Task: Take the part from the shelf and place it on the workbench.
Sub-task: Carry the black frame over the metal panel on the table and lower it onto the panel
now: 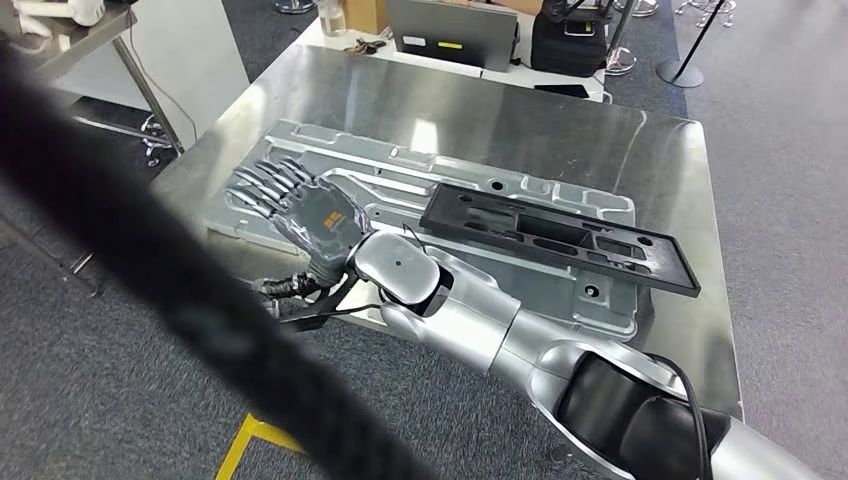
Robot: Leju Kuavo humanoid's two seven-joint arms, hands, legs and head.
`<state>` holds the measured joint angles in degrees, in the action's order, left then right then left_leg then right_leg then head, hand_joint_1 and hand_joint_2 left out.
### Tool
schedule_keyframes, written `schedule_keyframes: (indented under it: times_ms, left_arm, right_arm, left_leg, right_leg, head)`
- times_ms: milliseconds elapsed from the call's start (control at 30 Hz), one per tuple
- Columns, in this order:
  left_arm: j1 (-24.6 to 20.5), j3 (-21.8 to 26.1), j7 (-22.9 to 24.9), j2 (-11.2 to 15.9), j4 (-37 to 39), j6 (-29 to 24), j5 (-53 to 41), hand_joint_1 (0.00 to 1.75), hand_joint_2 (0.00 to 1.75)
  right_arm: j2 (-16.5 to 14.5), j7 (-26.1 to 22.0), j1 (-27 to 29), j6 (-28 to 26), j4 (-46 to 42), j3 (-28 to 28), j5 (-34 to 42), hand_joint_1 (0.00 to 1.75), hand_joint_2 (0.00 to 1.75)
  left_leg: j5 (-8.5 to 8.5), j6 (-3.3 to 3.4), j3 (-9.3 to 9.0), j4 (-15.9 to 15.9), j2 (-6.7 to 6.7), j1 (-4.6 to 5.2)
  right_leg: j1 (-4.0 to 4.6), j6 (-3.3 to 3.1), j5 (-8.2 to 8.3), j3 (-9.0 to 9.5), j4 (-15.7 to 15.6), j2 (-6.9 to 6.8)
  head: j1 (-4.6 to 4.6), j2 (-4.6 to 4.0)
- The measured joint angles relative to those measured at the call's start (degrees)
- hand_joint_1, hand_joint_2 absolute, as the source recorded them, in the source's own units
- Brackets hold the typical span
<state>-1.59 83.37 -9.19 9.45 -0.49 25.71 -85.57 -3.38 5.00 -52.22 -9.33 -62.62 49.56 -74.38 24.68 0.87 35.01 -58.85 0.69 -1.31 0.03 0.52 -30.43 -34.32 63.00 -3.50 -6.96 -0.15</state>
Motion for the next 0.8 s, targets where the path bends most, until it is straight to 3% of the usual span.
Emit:
schedule_keyframes:
  times_ms: [33, 100, 133, 167, 233, 300, 367, 433, 500, 567, 633, 667, 733, 800]
  left_arm:
    - [0.0, 0.0, 0.0, 0.1, 0.0, 0.0, 0.0, 0.0, 0.0]
    - [0.1, 0.0, -0.1, 0.2, 0.0, -0.1, 0.0, 0.0, 0.0]
    - [0.2, 0.0, -0.1, 0.2, 0.0, -0.1, 0.0, 0.0, 0.0]
    - [0.3, 0.0, -0.1, 0.2, 0.0, -0.1, 0.0, 0.0, 0.0]
    - [0.5, 0.0, -0.1, 0.1, 0.0, -0.1, 0.0, 0.0, 0.0]
    - [0.5, 0.0, -0.3, 0.0, 0.0, -0.2, 0.0, 0.0, 0.0]
    - [0.4, 0.0, -0.5, -0.1, 0.1, -0.3, 0.1, 0.0, 0.0]
    - [0.7, 0.0, -0.6, -0.3, 0.1, -0.4, 0.3, 0.0, 0.0]
    - [0.9, 0.0, -0.7, -0.5, 0.2, -0.7, 0.4, 0.0, 0.0]
    - [0.7, -0.1, -0.9, -0.8, 0.2, -1.1, 0.3, 0.0, 0.0]
    - [0.6, -0.1, -1.0, -1.0, 0.2, -1.4, 0.2, 0.0, 0.0]
    - [0.7, -0.1, -1.0, -1.1, 0.2, -1.5, 0.2, 0.0, 0.0]
    - [0.8, -0.1, -1.1, -1.3, 0.2, -1.7, 0.1, 0.0, 0.0]
    - [0.8, -0.2, -1.3, -1.6, 0.2, -1.9, 0.0, 0.0, 0.0]
  right_arm:
    - [0.0, 0.0, -0.1, -0.1, -0.2, 0.1, 0.0, 0.0, 1.75]
    - [0.0, 0.0, 0.1, -0.3, -0.4, 0.4, -0.1, 0.0, 1.75]
    - [0.0, 0.0, 0.3, -0.4, -0.4, 0.5, -0.1, 0.0, 1.75]
    - [0.0, 0.0, 0.4, -0.4, -0.5, 0.5, -0.2, 0.0, 1.75]
    - [0.1, 0.0, 0.4, -0.6, -0.7, 0.6, -0.2, 0.0, 1.75]
    - [0.1, 0.0, 0.3, -0.9, -0.9, 0.7, -0.2, 0.0, 1.75]
    - [0.2, -0.1, 0.3, -1.4, -0.9, 0.7, -0.2, 0.0, 1.75]
    - [0.3, -0.1, 0.4, -1.6, -1.3, 0.8, -0.1, 0.0, 1.75]
    - [0.6, -0.1, 0.4, -1.7, -2.0, 0.9, 0.1, 0.0, 1.75]
    - [1.5, 0.0, 0.8, -1.6, -2.8, 1.1, 0.3, 0.0, 1.75]
    - [2.6, 0.0, 1.4, -1.6, -3.4, 1.2, 0.4, 0.0, 1.75]
    - [3.0, 0.0, 1.8, -1.6, -3.6, 1.2, 0.4, 0.0, 1.75]
    - [3.6, 0.0, 2.2, -1.5, -4.2, 1.3, 0.4, 0.0, 1.75]
    - [4.3, 0.0, 2.2, -1.5, -5.0, 1.3, 0.5, 0.0, 1.75]
  left_leg:
    - [-0.08, 0.21, 0.06, 0.0, -0.62, -0.03]
    - [-0.17, 0.47, 0.22, 0.0, -2.08, -0.01]
    - [-0.2, 0.5, 0.26, 0.0, -2.88, 0.01]
    - [-0.22, 0.51, 0.26, 0.0, -3.66, 0.04]
    - [-0.26, 0.44, 0.15, 0.0, -5.12, 0.1]
    - [-0.42, 0.05, 0.32, 0.0, -6.42, 0.11]
    - [-0.69, -0.71, 0.7, 0.1, -7.61, -0.24]
    - [-0.91, -1.45, 0.88, 0.3, -8.2, -0.46]
    - [0.36, -1.79, 1.86, -1.6, -5.57, -0.19]
    - [3.58, -1.99, 4.81, -7.5, -2.19, -0.1]
    - [5.76, -2.36, 7.82, -13.5, -1.22, -0.26]
    - [5.45, -2.52, 8.07, -14.1, -1.02, -0.36]
    - [2.26, -2.71, 5.15, -9.0, -0.07, -0.52]
    - [0.05, -2.32, 1.48, -2.4, 1.84, -0.21]
  right_leg:
    - [-0.22, 0.22, -1.82, -1.39, 3.2, 1.58]
    - [-0.32, 0.38, -4.83, -4.91, 10.5, 3.0]
    - [-0.32, 0.36, -4.99, -5.94, 12.3, 3.22]
    - [-0.31, 0.21, -3.97, -5.94, 12.0, 3.4]
    - [-0.21, -0.47, 0.33, -3.04, 5.4, 4.76]
    - [-0.19, -1.31, 3.1, 0.04, -1.5, 7.36]
    - [-0.01, -1.69, 3.29, 0.91, -3.6, 8.25]
    - [-0.07, -1.91, 3.58, 1.36, -4.4, 6.96]
    - [-0.46, -2.33, 4.05, 2.11, -5.5, 5.48]
    - [-0.52, -2.59, 4.18, 2.45, -6.0, 3.85]
    - [-0.44, -2.58, 4.03, 2.43, -6.0, 2.06]
    - [-0.42, -2.51, 3.9, 2.41, -5.9, 1.23]
    - [-0.49, -2.14, 3.47, 2.43, -5.5, -0.18]
    - [-0.25, -1.44, 2.82, 2.37, -4.8, -1.31]
  head:
    - [-0.01, 0.0]
    - [-0.01, 0.0]
    - [-0.01, 0.0]
    - [-0.01, 0.0]
    - [-0.01, 0.0]
    - [0.01, 0.0]
    - [0.03, 0.0]
    - [0.03, 0.0]
    - [0.05, 0.0]
    - [0.09, 0.0]
    - [0.09, 0.0]
    - [0.09, 0.0]
    - [0.09, 0.0]
    - [0.08, 0.0]
